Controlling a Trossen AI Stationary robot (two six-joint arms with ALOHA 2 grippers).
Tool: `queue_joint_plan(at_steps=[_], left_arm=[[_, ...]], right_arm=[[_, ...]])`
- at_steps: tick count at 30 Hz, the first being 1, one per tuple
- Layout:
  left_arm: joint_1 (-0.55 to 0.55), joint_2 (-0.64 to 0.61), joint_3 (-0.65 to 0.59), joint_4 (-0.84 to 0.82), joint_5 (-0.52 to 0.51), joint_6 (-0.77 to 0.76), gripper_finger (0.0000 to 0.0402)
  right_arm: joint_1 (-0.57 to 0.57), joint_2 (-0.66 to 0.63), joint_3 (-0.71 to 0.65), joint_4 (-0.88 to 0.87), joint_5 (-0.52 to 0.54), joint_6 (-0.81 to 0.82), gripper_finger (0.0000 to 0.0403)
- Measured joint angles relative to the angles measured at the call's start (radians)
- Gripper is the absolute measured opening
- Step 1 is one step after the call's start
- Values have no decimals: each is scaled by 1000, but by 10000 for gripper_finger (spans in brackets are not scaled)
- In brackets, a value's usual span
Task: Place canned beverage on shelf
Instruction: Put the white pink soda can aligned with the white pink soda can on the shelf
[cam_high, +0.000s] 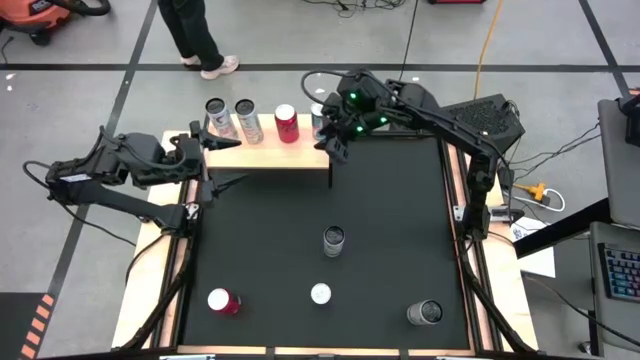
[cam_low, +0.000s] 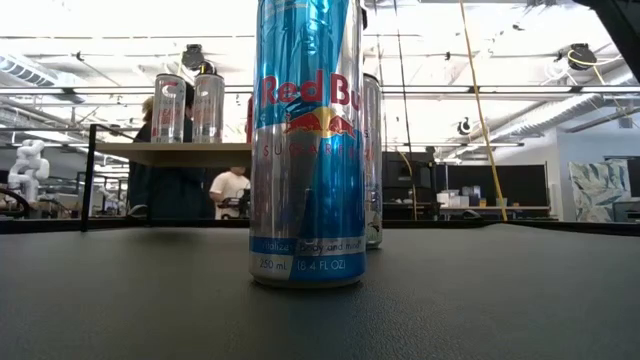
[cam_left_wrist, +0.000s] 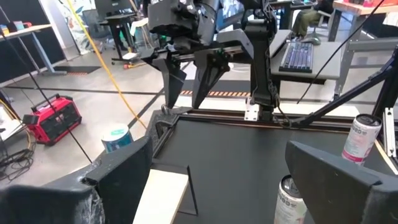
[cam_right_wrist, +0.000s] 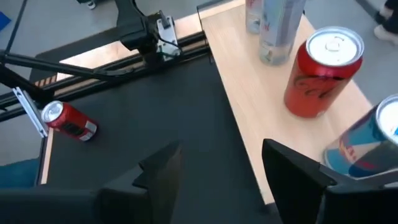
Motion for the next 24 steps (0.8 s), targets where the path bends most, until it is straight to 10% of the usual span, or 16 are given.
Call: queue_joint_plan(at_steps=[24], left_arm=[[0, -1, 0, -270, 207, -30, 367]], right_arm=[[245, 2, 0, -27, 6, 54, 338]])
